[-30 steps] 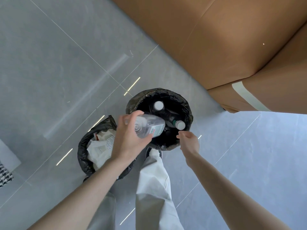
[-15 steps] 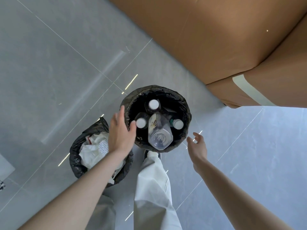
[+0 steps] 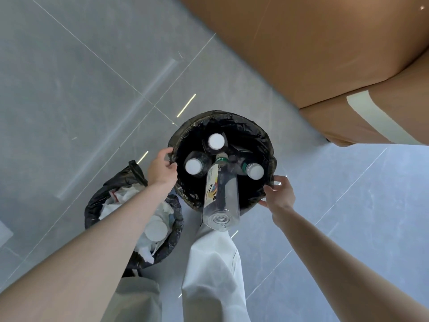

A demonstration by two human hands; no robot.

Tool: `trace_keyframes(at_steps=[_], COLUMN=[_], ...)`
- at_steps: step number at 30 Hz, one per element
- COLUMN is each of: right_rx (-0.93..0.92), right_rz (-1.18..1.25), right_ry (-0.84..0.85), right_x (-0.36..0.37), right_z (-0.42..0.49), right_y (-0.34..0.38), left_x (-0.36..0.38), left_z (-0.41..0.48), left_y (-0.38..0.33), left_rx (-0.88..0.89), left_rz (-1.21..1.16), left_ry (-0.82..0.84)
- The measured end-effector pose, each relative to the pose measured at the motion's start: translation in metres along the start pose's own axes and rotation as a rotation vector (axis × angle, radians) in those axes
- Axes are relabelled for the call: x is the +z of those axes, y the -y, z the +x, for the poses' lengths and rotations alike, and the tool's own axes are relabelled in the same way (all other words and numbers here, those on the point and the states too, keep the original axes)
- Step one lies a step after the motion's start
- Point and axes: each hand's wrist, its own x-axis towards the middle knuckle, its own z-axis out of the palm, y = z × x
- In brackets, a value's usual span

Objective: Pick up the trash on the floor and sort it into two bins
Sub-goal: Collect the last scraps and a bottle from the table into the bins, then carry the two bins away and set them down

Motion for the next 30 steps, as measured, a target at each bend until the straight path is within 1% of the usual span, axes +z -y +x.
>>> trace_keyframes(at_steps=[4, 10, 17, 22, 26, 30], right_rx=[0.004, 0.022, 0.014, -0.042, -0.094, -0.165], right_rz=[-0.018, 0.003, 0.083, 0.15, 0.212, 0.251], right_ry=[0.024, 0.05, 0.056, 0.033, 0.006, -0.021], right_x=[-0.016, -0.058, -0.119, -0.164, -0.197, -0.226], right_z=[-0.007, -0.055, -0.14, -0.21, -0.267, -0.326], right_y=[0.005, 0.016, 0.04, 0.057, 0.053, 0.029], left_x=[-0.008, -0.039, -0.099, -0.141, -0.168, -0.194], left_z=[-0.01, -0.064, -0.154, -0.22, -0.277, -0.336], left_y=[-0.001, -0.021, -0.06, -0.082, -0.085, -0.071], left_rx=[-0.049, -0.044, 0.056, 0.126, 0.197, 0.267], left_rz=[-0.023, -0.049, -0.058, -0.15, -0.183, -0.249], left_ry=[0.048, 0.071, 0.111, 0.146, 0.181, 0.215])
